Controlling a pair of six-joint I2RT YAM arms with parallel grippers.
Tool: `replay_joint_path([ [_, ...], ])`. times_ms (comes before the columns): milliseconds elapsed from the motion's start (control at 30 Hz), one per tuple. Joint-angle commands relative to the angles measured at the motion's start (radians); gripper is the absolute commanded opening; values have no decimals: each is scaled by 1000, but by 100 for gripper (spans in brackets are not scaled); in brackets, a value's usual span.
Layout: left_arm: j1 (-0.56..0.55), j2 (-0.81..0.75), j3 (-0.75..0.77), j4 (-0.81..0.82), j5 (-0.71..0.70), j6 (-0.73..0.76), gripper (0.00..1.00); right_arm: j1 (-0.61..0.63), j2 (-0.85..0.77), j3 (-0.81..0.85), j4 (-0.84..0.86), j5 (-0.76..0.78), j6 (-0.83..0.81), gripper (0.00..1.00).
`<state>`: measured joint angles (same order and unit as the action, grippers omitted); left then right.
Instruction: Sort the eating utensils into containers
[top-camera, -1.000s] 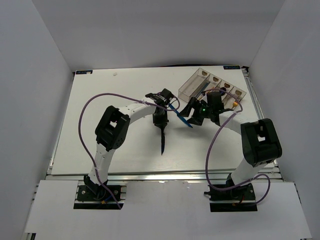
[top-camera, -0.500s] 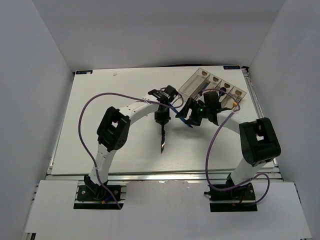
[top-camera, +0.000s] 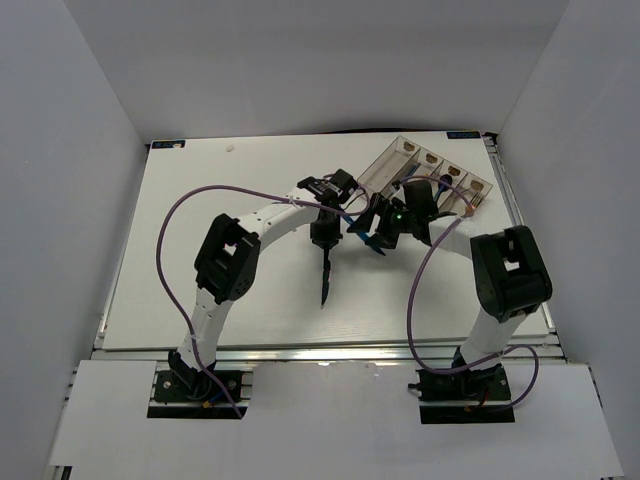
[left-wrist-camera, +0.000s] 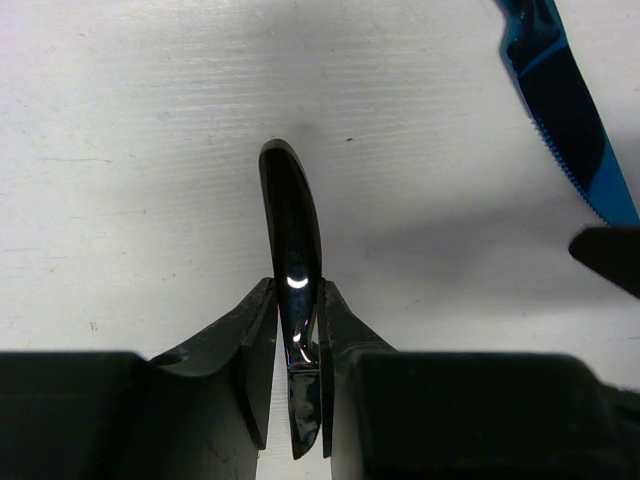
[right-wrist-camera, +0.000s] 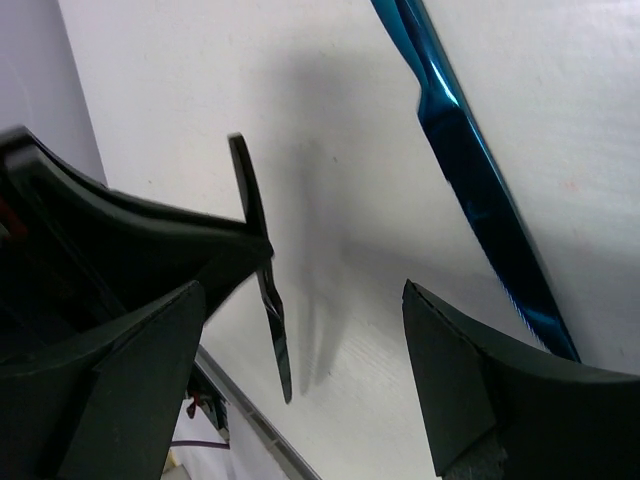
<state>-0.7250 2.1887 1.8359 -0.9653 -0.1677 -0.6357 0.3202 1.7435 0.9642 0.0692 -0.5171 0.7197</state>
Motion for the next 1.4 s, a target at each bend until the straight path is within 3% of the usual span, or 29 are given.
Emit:
replay_joint_path([
  [0, -11, -38, 22, 22, 51, 7, 0, -3, 65, 86, 78, -73, 12, 83],
  [933, -16, -72, 45, 106, 223, -5, 0, 16, 254, 156, 251, -333, 60, 78],
  [1167, -14, -95, 23, 138, 226, -24, 0, 19, 260, 133, 376, -405, 152, 52],
  [1367, -16, -89, 51, 155, 246, -35, 0, 23, 263, 116, 380, -439, 149, 52],
])
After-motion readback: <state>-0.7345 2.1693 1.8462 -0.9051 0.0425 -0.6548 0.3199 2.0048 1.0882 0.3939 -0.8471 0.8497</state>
